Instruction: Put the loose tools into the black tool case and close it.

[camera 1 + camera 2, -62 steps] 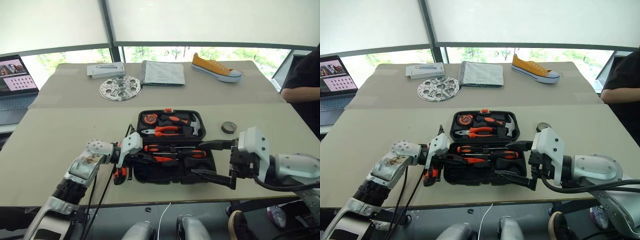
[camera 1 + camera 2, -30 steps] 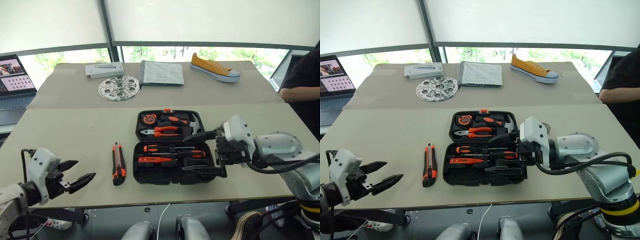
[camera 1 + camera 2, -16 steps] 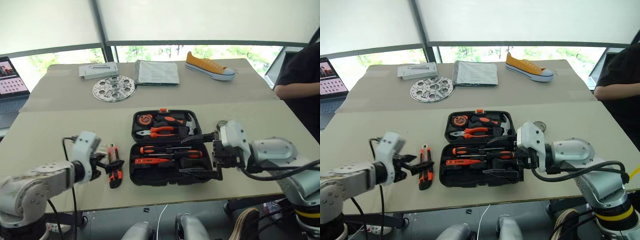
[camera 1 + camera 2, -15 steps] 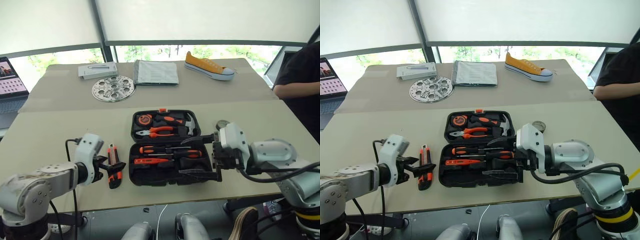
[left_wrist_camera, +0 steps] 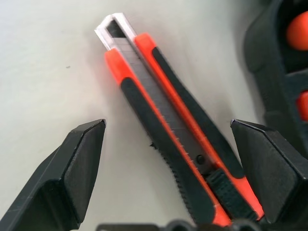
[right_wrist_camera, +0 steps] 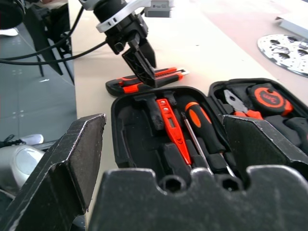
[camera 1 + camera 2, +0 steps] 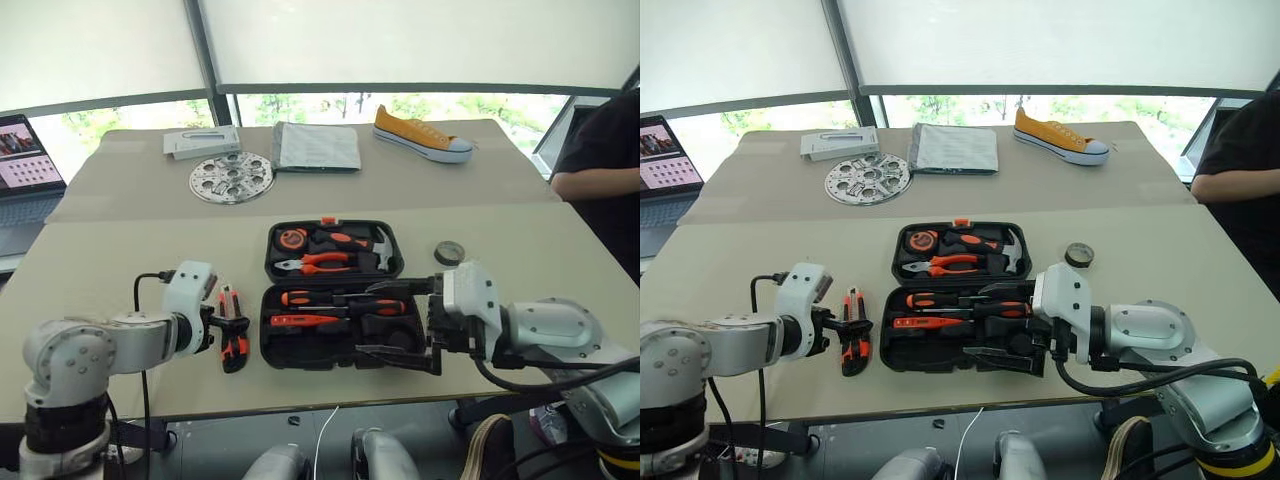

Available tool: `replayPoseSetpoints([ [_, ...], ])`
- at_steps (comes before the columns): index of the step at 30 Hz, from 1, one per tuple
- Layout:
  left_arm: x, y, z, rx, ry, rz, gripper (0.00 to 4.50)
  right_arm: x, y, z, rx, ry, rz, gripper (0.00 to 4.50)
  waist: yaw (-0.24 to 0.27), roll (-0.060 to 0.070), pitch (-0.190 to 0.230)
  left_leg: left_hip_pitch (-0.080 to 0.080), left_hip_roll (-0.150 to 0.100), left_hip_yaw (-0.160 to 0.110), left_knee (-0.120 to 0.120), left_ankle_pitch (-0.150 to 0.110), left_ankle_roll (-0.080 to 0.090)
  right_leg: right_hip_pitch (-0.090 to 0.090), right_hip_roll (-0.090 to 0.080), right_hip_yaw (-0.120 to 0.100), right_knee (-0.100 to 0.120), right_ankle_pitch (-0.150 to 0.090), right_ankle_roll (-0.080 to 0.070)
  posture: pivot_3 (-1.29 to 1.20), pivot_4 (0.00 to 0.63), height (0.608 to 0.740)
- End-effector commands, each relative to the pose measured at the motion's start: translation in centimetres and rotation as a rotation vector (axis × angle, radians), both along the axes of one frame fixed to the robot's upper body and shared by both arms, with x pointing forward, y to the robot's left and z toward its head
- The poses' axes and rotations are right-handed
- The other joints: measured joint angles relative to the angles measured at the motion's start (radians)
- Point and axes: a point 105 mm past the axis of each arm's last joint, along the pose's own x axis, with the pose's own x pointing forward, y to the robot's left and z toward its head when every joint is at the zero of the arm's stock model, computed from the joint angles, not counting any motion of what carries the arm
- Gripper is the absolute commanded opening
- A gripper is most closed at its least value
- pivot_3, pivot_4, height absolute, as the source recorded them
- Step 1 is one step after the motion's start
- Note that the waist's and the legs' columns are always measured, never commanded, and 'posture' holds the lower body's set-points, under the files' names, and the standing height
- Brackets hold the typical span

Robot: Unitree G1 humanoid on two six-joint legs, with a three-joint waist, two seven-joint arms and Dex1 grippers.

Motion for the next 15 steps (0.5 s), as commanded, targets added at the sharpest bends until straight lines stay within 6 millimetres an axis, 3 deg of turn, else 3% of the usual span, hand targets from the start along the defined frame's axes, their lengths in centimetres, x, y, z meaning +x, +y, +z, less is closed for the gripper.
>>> replayPoseSetpoints([
  [1, -0.4, -1.2, -1.0, -0.029, 0.062, -0.043, 4.46, -0.4, 0.3, 1.1, 0.014, -0.050, 0.005, 4.50, 0.001, 0.000, 0.000, 0.000, 0.000, 0.000, 0.000, 0.000, 0.000, 0.000, 0.000, 0.000, 0.000, 0.000, 0.000, 0.00, 0.150, 0.740],
  [3, -0.5, -1.4, -1.8, -0.026, 0.099, -0.039, 4.46, -0.5, 0.3, 1.2, 0.018, -0.051, 0.005, 4.50, 0.005, 0.001, -0.001, 0.001, 0.000, 0.000, 0.000, 0.000, 0.000, 0.001, 0.000, 0.000, 0.000, 0.000, 0.000, 0.00, 0.150, 0.740],
  [6, -0.2, -1.6, -2.2, -0.027, 0.119, -0.030, 3.86, -0.5, 0.3, 1.2, 0.018, -0.051, 0.004, 4.50, 0.012, 0.004, -0.003, 0.003, -0.001, 0.001, -0.001, 0.000, 0.000, 0.003, -0.001, 0.001, 0.000, 0.000, 0.000, 0.00, 0.150, 0.740],
  [12, -0.1, -1.1, -2.8, -0.034, 0.159, 0.000, 1.73, -0.6, 0.2, 1.2, 0.019, -0.054, 0.001, 4.50, 0.017, 0.006, -0.004, 0.006, -0.001, 0.002, -0.004, 0.000, -0.001, 0.004, -0.001, 0.005, 0.000, 0.000, 0.001, 0.00, 0.150, 0.740],
  [15, -0.3, -1.0, -3.0, -0.023, 0.166, -0.004, 1.55, -0.6, 0.2, 1.2, 0.021, -0.055, -0.002, 4.50, 0.017, 0.009, -0.005, 0.008, -0.001, 0.003, -0.006, 0.001, -0.001, 0.004, -0.001, 0.005, 0.000, 0.000, 0.001, 0.00, 0.150, 0.740],
])
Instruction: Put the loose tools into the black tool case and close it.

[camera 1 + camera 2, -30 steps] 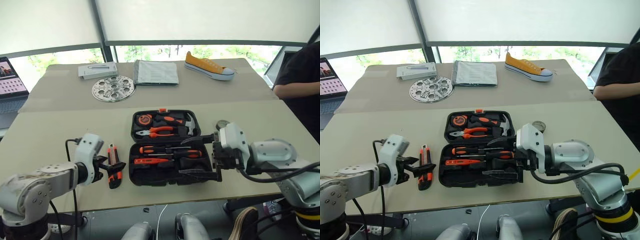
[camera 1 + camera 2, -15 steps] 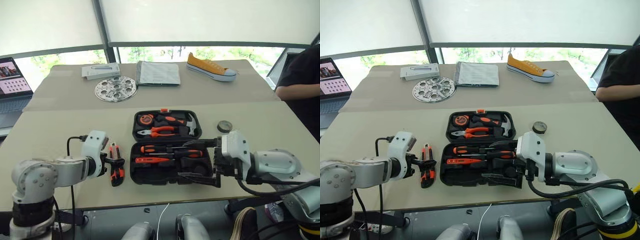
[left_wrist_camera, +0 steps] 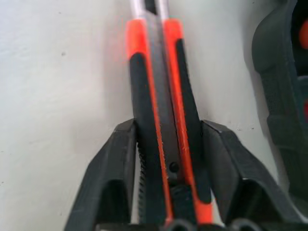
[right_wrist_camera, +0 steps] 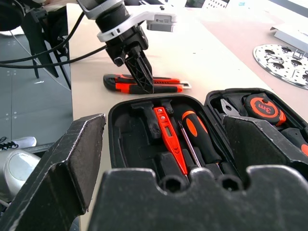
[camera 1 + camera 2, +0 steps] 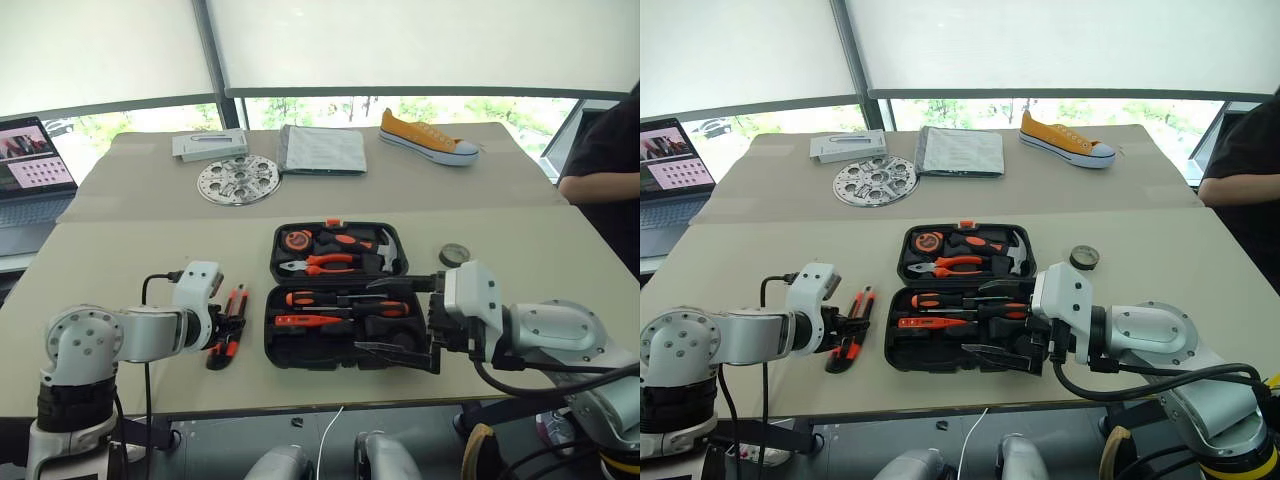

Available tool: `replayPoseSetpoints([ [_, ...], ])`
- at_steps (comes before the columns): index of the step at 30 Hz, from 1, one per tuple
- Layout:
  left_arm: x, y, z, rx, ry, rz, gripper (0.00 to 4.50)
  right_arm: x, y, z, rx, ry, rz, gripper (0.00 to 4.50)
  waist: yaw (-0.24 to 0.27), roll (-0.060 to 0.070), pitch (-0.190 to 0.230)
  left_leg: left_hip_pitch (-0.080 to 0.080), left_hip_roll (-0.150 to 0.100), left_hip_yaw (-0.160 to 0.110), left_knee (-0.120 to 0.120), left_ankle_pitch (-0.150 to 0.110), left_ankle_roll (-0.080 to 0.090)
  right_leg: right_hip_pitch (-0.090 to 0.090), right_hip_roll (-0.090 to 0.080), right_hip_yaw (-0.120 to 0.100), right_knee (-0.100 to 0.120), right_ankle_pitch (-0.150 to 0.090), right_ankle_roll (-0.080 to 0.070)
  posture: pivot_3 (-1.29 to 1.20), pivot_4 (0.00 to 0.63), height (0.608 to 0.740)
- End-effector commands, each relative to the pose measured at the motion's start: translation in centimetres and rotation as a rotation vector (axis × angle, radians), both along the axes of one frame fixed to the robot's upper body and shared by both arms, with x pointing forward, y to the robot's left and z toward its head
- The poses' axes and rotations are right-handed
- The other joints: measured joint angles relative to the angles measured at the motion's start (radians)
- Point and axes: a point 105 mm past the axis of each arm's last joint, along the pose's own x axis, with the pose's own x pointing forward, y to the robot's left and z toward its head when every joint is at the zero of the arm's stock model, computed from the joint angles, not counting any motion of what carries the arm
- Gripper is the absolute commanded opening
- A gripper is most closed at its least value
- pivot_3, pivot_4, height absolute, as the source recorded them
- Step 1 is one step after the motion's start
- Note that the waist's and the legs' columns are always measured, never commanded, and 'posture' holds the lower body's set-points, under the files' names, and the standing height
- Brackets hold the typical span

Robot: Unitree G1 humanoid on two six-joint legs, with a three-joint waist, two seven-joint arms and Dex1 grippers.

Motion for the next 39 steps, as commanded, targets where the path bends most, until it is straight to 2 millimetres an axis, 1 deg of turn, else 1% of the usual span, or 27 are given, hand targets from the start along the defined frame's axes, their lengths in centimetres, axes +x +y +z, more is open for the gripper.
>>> replayPoseSetpoints([
  [1, -1.1, -0.4, -2.1, 0.009, 0.097, -0.031, 1.54, -0.4, 0.0, 1.0, 0.017, -0.038, 0.006, 4.50, 0.000, 0.001, 0.000, 0.001, 0.000, 0.000, -0.001, 0.000, 0.000, 0.000, 0.000, 0.000, 0.000, 0.000, 0.000, 0.00, 0.150, 0.740],
  [3, -1.1, 0.2, -1.9, 0.035, 0.093, -0.028, 1.54, -0.4, 0.0, 0.9, 0.017, -0.038, 0.006, 4.50, 0.000, 0.001, -0.001, 0.002, 0.000, 0.000, -0.002, 0.000, -0.001, 0.001, 0.000, 0.001, 0.000, 0.000, 0.000, 0.00, 0.150, 0.740],
  [6, -0.9, 1.8, -1.2, 0.093, 0.094, -0.026, 1.53, -0.3, -0.1, 0.9, 0.016, -0.038, 0.005, 4.50, -0.005, 0.001, -0.001, 0.002, 0.000, 0.001, -0.004, 0.001, -0.001, 0.001, 0.001, 0.002, -0.001, 0.000, 0.000, 0.00, 0.150, 0.740],
  [9, -0.4, 3.2, 0.1, 0.132, 0.069, -0.089, 1.53, -0.2, -0.2, 0.9, 0.013, -0.035, 0.006, 4.50, -0.019, 0.000, -0.001, 0.003, 0.000, 0.002, -0.006, 0.001, -0.002, 0.000, 0.002, 0.004, -0.001, 0.000, 0.000, 0.00, 0.150, 0.740],
  [11, 0.5, 3.3, 1.7, 0.122, -0.046, -0.225, 1.53, -0.2, -0.3, 0.8, 0.009, -0.016, 0.011, 4.50, -0.032, 0.000, 0.000, 0.003, 0.001, 0.003, -0.009, 0.002, -0.004, -0.002, 0.002, 0.004, -0.001, -0.001, -0.002, 0.00, 0.150, 0.740],
  [14, 1.2, 3.3, 5.1, 0.108, -0.222, -0.551, 1.53, -1.1, -0.7, 0.1, -0.015, 0.070, 0.051, 4.50, -0.040, 0.000, 0.001, 0.003, 0.002, 0.005, -0.011, 0.003, -0.005, -0.004, 0.003, 0.004, 0.000, -0.002, -0.004, 0.00, 0.150, 0.740],
  [15, 1.4, 3.3, 6.0, 0.110, -0.252, -0.627, 1.53, -1.4, -0.8, -0.1, -0.026, 0.086, 0.063, 4.50, -0.039, 0.000, 0.001, 0.002, 0.002, 0.005, -0.011, 0.003, -0.005, -0.005, 0.003, 0.002, -0.001, -0.002, -0.005, 0.00, 0.150, 0.740],
  [17, 1.7, 2.5, 7.7, 0.093, -0.301, -0.790, 1.53, -1.6, -1.0, -0.2, -0.048, 0.079, 0.062, 4.50, -0.027, -0.001, 0.002, 0.001, 0.002, 0.003, -0.011, 0.003, -0.005, -0.003, 0.002, -0.001, -0.003, -0.002, -0.005, 0.00, 0.150, 0.740],
  [19, 1.9, 1.1, 9.0, 0.078, -0.329, -0.961, 1.53, -1.3, -1.2, -0.3, -0.058, 0.066, 0.040, 4.50, -0.022, -0.002, 0.002, -0.004, 0.002, 0.001, -0.008, 0.003, -0.005, -0.004, -0.001, -0.005, -0.004, -0.002, -0.005, 0.00, 0.150, 0.740],
  [22, 2.7, -2.2, 10.2, 0.050, -0.341, -1.145, 1.53, -1.4, -1.4, -0.4, -0.060, 0.070, 0.027, 4.50, -0.015, -0.003, 0.003, -0.008, 0.001, 0.000, -0.005, 0.003, -0.005, -0.004, -0.003, -0.008, -0.005, -0.001, -0.003, 0.00, 0.150, 0.740],
  [25, 2.8, -5.2, 10.4, 0.025, -0.310, -1.285, 1.53, -1.6, -1.5, -0.4, -0.056, 0.075, 0.011, 4.50, -0.014, -0.006, 0.004, -0.013, 0.002, -0.003, 0.002, 0.003, -0.002, -0.004, -0.004, -0.010, -0.005, 0.000, -0.002, 0.00, 0.150, 0.740],
  [26, 2.4, -6.6, 9.8, 0.029, -0.291, -1.362, 1.53, -1.8, -1.5, -0.5, -0.058, 0.080, 0.003, 4.50, -0.016, -0.007, 0.005, -0.013, 0.002, -0.003, 0.002, 0.004, 0.002, -0.005, -0.004, -0.010, -0.005, 0.000, -0.002, 0.00, 0.150, 0.740],
  [27, 2.1, -7.5, 9.4, 0.035, -0.276, -1.416, 1.53, -2.0, -1.6, -0.5, -0.060, 0.083, -0.002, 4.50, -0.019, -0.007, 0.005, -0.014, 0.002, -0.003, 0.003, 0.005, 0.008, -0.005, -0.004, -0.010, -0.005, 0.000, -0.002, 0.00, 0.150, 0.740],
  [28, 2.0, -8.6, 8.9, 0.036, -0.244, -1.437, 1.53, -2.1, -1.7, -0.6, -0.067, 0.085, -0.010, 4.50, -0.021, -0.007, 0.005, -0.014, 0.002, -0.003, 0.003, 0.004, 0.009, -0.005, -0.003, -0.010, -0.005, 0.000, -0.002, 0.00, 0.150, 0.740],
  [29, 2.0, -9.2, 8.6, 0.038, -0.222, -1.443, 1.53, -2.2, -1.8, -0.7, -0.072, 0.086, -0.016, 4.50, -0.023, -0.007, 0.005, -0.014, 0.002, -0.003, 0.003, 0.004, 0.009, -0.005, -0.003, -0.010, -0.005, 0.000, -0.002, 0.00, 0.150, 0.740],
  [30, 1.5, -10.0, 7.8, 0.048, -0.158, -1.459, 1.53, -2.3, -2.2, -1.1, -0.100, 0.086, -0.036, 4.50, -0.025, -0.008, 0.005, -0.014, 0.002, -0.003, 0.003, 0.004, 0.010, -0.005, -0.003, -0.010, -0.005, 0.000, -0.002, 0.00, 0.150, 0.740],
  [32, 0.8, -10.9, 6.8, 0.063, -0.071, -1.473, 1.53, -2.4, -2.6, -1.5, -0.121, 0.084, -0.071, 4.50, -0.027, -0.008, 0.006, -0.017, 0.002, -0.004, 0.006, 0.004, 0.010, -0.006, -0.003, -0.011, -0.005, 0.000, -0.002, 0.00, 0.150, 0.740],
  [35, 0.4, -11.8, 6.0, 0.059, -0.051, -1.478, 1.53, -2.7, -2.5, -1.3, -0.103, 0.084, -0.095, 4.50, -0.030, -0.008, 0.006, -0.019, 0.002, -0.004, 0.009, 0.003, 0.012, -0.007, -0.002, -0.011, -0.004, 0.000, -0.002, 0.00, 0.150, 0.740],
  [39, -0.1, -12.4, 4.9, 0.037, 0.010, -1.454, 1.53, -3.1, -2.5, -1.0, -0.090, 0.085, -0.124, 4.50, -0.026, -0.008, 0.006, -0.019, 0.002, -0.006, 0.010, 0.003, 0.012, -0.007, -0.002, -0.011, -0.003, 0.000, -0.002, 0.00, 0.150, 0.740],
])
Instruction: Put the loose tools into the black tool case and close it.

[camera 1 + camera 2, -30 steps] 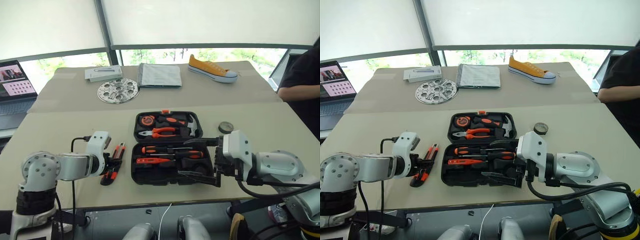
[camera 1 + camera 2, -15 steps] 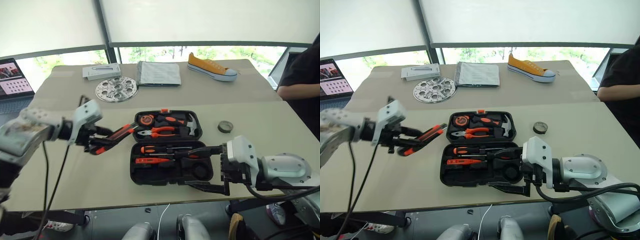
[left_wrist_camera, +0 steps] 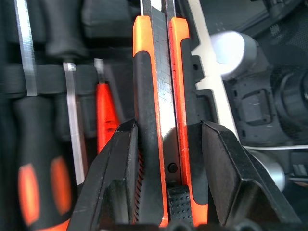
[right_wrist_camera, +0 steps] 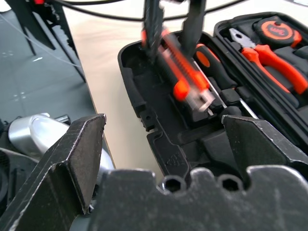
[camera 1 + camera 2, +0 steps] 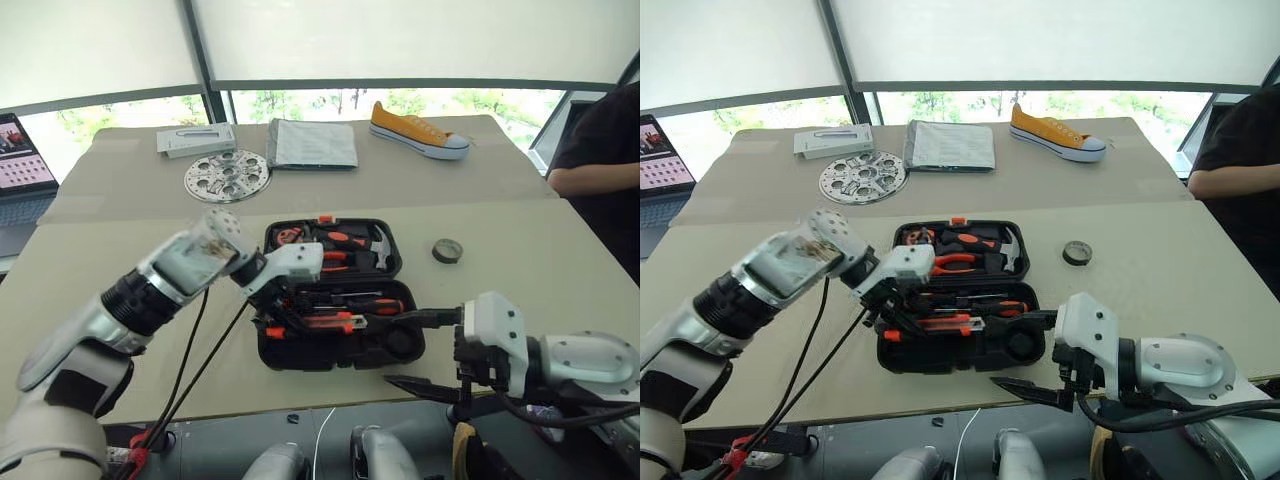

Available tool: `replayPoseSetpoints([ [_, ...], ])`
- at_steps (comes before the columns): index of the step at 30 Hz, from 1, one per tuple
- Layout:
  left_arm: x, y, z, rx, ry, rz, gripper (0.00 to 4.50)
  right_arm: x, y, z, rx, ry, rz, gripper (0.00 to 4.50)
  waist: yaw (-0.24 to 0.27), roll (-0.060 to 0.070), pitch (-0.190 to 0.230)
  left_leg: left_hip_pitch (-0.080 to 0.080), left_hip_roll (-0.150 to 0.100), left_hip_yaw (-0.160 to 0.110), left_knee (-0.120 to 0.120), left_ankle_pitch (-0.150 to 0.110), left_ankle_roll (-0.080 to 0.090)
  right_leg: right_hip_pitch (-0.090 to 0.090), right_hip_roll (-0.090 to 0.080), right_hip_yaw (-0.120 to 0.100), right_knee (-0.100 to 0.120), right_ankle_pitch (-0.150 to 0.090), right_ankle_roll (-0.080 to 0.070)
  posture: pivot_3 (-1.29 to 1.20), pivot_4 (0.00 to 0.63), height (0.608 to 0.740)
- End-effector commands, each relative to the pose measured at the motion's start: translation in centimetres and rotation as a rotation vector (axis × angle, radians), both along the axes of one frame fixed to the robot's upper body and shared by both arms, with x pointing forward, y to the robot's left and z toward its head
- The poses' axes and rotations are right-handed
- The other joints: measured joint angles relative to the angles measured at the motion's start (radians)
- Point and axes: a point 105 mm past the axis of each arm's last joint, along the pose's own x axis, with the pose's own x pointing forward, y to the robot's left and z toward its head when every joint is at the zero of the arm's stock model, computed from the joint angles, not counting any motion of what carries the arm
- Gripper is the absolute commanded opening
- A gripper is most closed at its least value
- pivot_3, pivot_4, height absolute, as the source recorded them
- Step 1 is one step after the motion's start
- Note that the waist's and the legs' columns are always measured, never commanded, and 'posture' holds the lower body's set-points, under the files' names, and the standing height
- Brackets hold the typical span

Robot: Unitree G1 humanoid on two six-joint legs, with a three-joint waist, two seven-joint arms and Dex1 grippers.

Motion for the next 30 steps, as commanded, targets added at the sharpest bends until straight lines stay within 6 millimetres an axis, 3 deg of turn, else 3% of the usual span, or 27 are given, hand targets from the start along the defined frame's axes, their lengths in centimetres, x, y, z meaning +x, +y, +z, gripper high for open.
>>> replayPoseSetpoints([
  [1, -0.3, -0.6, -0.3, 0.021, 0.007, 0.019, 1.53, -0.5, 0.1, 1.0, 0.011, -0.036, -0.019, 4.50, 0.001, 0.000, 0.000, 0.000, 0.000, 0.000, 0.000, 0.000, 0.000, 0.000, 0.000, 0.000, 0.000, 0.000, 0.000, 0.00, 0.150, 0.740],
  [9, -1.3, -1.9, -1.8, 0.045, 0.054, -0.005, 1.53, -0.7, -0.4, 1.5, 0.005, -0.037, -0.058, 4.50, 0.007, 0.000, 0.000, 0.000, 0.000, 0.000, 0.000, 0.000, 0.000, 0.000, 0.000, 0.000, 0.000, 0.000, 0.001, 0.00, 0.150, 0.740],
  [15, -0.8, -1.9, -2.9, 0.068, 0.033, 0.005, 1.53, -0.6, -0.4, 1.8, 0.021, -0.045, -0.081, 4.50, 0.015, 0.000, 0.000, 0.002, 0.000, 0.000, 0.000, 0.000, 0.000, 0.002, 0.000, 0.000, -0.001, 0.000, 0.001, 0.00, 0.150, 0.740],
  [17, -0.9, -1.9, -2.8, 0.065, 0.031, -0.008, 2.54, -0.6, -0.4, 1.7, 0.022, -0.044, -0.083, 4.50, 0.017, 0.000, 0.000, 0.002, 0.000, 0.000, 0.000, 0.000, 0.000, 0.002, 0.000, 0.000, -0.001, 0.000, 0.001, 0.00, 0.150, 0.740],
  [23, -1.4, -2.5, 0.9, -0.072, 0.028, -0.058, 4.45, -0.4, -0.2, 1.8, 0.036, -0.045, -0.078, 4.50, 0.025, 0.000, 0.000, 0.001, 0.000, 0.000, 0.001, 0.000, 0.000, 0.002, 0.000, 0.000, 0.000, 0.000, 0.001, 0.00, 0.150, 0.740],
  [27, -1.4, -2.8, 2.2, -0.146, -0.010, -0.076, 4.45, -0.2, -0.1, 1.6, 0.039, -0.043, -0.070, 4.50, 0.024, 0.000, 0.000, 0.001, -0.001, 0.000, 0.002, 0.000, 0.000, 0.002, 0.000, 0.000, 0.000, 0.000, 0.001, 0.00, 0.150, 0.740],
  [30, -1.2, -2.5, 1.8, -0.139, -0.019, -0.067, 4.45, -0.1, -0.1, 1.6, 0.036, -0.044, -0.064, 4.50, 0.023, 0.000, 0.000, 0.001, 0.000, 0.000, 0.001, 0.000, 0.000, 0.002, 0.000, 0.000, 0.000, 0.000, 0.001, 0.00, 0.150, 0.740],
])
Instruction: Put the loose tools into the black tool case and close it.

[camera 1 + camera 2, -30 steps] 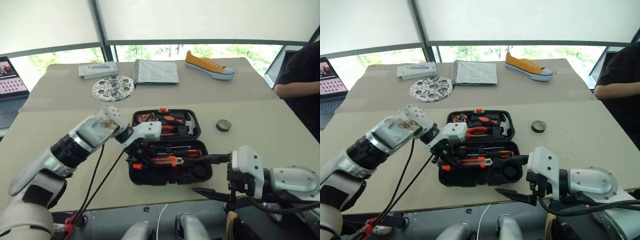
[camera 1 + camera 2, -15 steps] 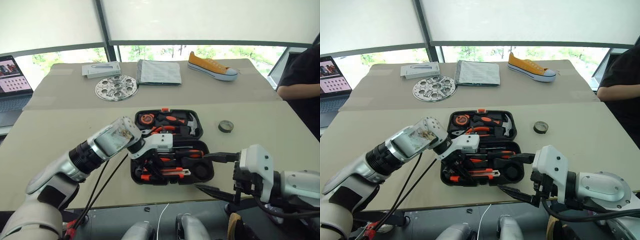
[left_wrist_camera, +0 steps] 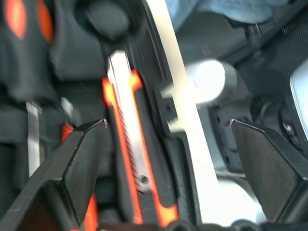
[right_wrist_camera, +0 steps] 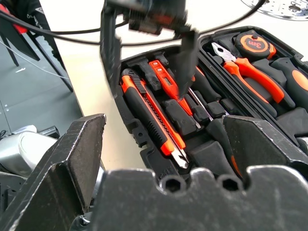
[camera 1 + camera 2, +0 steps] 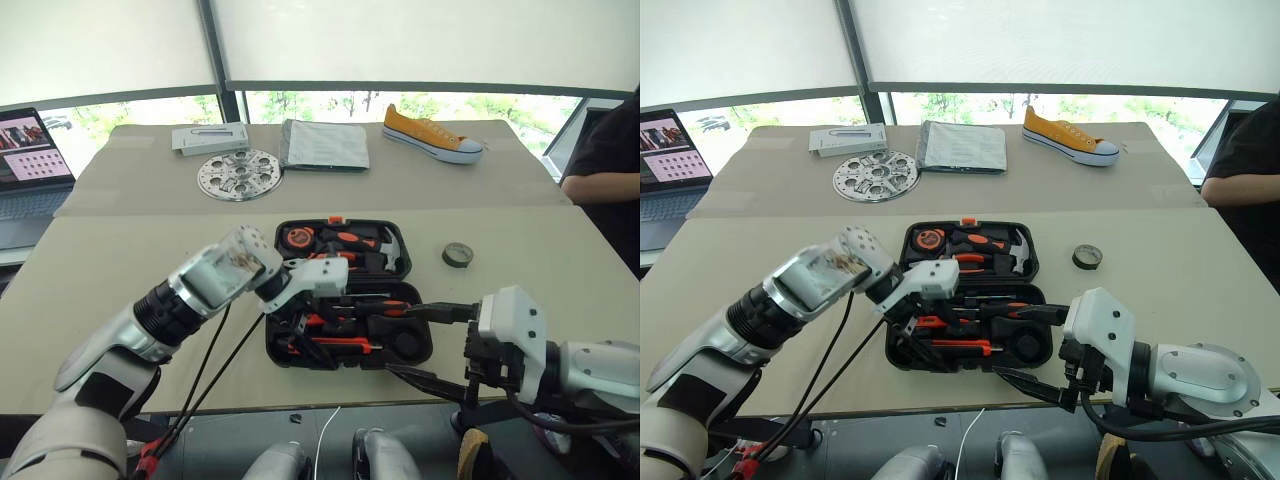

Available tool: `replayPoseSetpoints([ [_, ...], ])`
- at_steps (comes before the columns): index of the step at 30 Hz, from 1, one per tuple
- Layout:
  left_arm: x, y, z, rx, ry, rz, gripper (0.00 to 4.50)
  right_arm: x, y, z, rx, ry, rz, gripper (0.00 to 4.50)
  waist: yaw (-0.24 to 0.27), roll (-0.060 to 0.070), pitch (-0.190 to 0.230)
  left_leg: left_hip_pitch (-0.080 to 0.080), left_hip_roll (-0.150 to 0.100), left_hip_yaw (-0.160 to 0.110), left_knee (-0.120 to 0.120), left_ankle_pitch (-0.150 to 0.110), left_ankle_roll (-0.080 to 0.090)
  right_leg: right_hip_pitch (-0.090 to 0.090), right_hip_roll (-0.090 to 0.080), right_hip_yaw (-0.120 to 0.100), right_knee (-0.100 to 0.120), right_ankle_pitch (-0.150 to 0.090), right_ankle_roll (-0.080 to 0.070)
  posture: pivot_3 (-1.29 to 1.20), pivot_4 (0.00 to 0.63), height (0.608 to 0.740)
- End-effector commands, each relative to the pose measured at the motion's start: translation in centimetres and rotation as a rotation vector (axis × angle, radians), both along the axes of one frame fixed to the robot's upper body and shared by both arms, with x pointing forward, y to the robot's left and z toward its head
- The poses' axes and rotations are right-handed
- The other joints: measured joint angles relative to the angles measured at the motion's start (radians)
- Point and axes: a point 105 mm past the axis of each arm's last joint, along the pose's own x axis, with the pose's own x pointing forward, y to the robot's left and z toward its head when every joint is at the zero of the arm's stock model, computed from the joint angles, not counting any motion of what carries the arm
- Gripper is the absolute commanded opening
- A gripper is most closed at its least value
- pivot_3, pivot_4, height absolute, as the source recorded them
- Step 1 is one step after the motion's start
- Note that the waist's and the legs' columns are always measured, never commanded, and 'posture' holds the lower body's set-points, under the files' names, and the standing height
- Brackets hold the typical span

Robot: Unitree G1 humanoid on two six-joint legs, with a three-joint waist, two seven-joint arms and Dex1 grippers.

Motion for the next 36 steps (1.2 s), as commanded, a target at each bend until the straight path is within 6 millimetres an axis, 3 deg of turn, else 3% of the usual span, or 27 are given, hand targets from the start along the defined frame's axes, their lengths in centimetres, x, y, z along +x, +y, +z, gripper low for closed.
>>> replayPoseSetpoints([
  [1, 0.0, 0.1, 0.1, -0.012, -0.045, -0.018, 4.45, 0.0, 0.3, 0.5, 0.005, -0.038, 0.022, 4.50, 0.000, 0.000, 0.000, 0.000, 0.000, 0.000, 0.000, 0.000, 0.000, 0.000, 0.000, 0.000, 0.000, 0.000, 0.000, 0.00, 0.150, 0.740],
  [3, 0.4, 0.2, -0.7, 0.000, -0.083, -0.002, 4.45, 0.0, 0.3, 0.6, 0.005, -0.041, 0.025, 4.50, 0.000, 0.000, 0.000, 0.000, 0.000, 0.000, 0.000, 0.000, 0.000, 0.000, 0.000, 0.000, 0.000, 0.000, 0.000, 0.00, 0.150, 0.740],
  [6, 0.0, 0.5, -1.5, 0.023, -0.100, -0.041, 3.70, 0.0, 0.3, 0.6, 0.003, -0.041, 0.028, 4.50, 0.001, 0.000, 0.000, 0.000, 0.000, 0.000, 0.000, 0.000, 0.000, 0.000, 0.000, 0.000, 0.000, 0.000, 0.000, 0.00, 0.150, 0.740],
  [10, 0.0, 0.9, -3.2, 0.068, -0.146, -0.083, 2.24, 0.0, 0.3, 0.7, 0.000, -0.040, 0.032, 4.50, 0.001, 0.000, 0.000, 0.000, 0.000, 0.000, 0.000, 0.000, 0.000, 0.000, 0.000, 0.000, 0.000, 0.000, 0.000, 0.00, 0.150, 0.740],
  [13, 0.2, 0.8, -3.2, 0.052, -0.153, -0.080, 1.06, 0.0, 0.3, 0.6, -0.002, -0.039, 0.029, 4.50, 0.004, 0.000, 0.000, 0.000, 0.000, 0.000, 0.000, 0.000, 0.000, 0.000, 0.000, 0.000, 0.000, 0.000, 0.000, 0.00, 0.150, 0.740],
  [16, 0.0, 1.0, -3.0, 0.051, -0.156, -0.094, 0.29, -0.1, 0.2, 0.6, -0.003, -0.036, 0.024, 4.50, 0.007, 0.000, 0.000, 0.000, 0.000, 0.000, 0.000, 0.000, 0.000, 0.001, 0.000, 0.000, 0.000, 0.000, 0.000, 0.00, 0.150, 0.740],
  [23, -0.2, 1.3, -2.6, 0.055, -0.138, -0.098, 0.24, 0.1, 0.3, 0.5, 0.001, -0.036, 0.018, 4.50, 0.005, 0.000, 0.000, 0.000, 0.000, 0.000, 0.000, 0.000, 0.000, 0.001, 0.000, 0.000, 0.000, 0.000, 0.000, 0.00, 0.150, 0.740],
  [29, 0.9, 1.2, -2.6, 0.069, -0.162, -0.048, 0.24, 0.2, 0.2, 0.5, 0.001, -0.041, 0.014, 4.50, 0.005, 0.000, 0.000, 0.000, 0.000, 0.000, 0.001, 0.000, 0.000, 0.001, 0.000, 0.000, 0.000, 0.000, 0.000, 0.00, 0.150, 0.740],
  [31, 0.8, 1.0, -2.7, 0.065, -0.158, -0.049, 1.24, 0.2, 0.2, 0.5, -0.001, -0.042, 0.012, 4.50, 0.006, 0.000, 0.000, 0.000, 0.000, 0.000, 0.001, 0.000, 0.000, 0.001, 0.000, 0.000, 0.000, 0.000, 0.000, 0.00, 0.150, 0.740],
  [36, 0.7, 0.6, -2.0, 0.036, -0.142, -0.045, 2.96, 0.2, 0.1, 0.6, -0.005, -0.042, 0.008, 4.50, 0.002, 0.000, 0.000, 0.000, 0.000, 0.000, 0.000, 0.000, 0.000, 0.000, 0.000, 0.000, 0.000, 0.000, 0.000, 0.00, 0.150, 0.740],
])
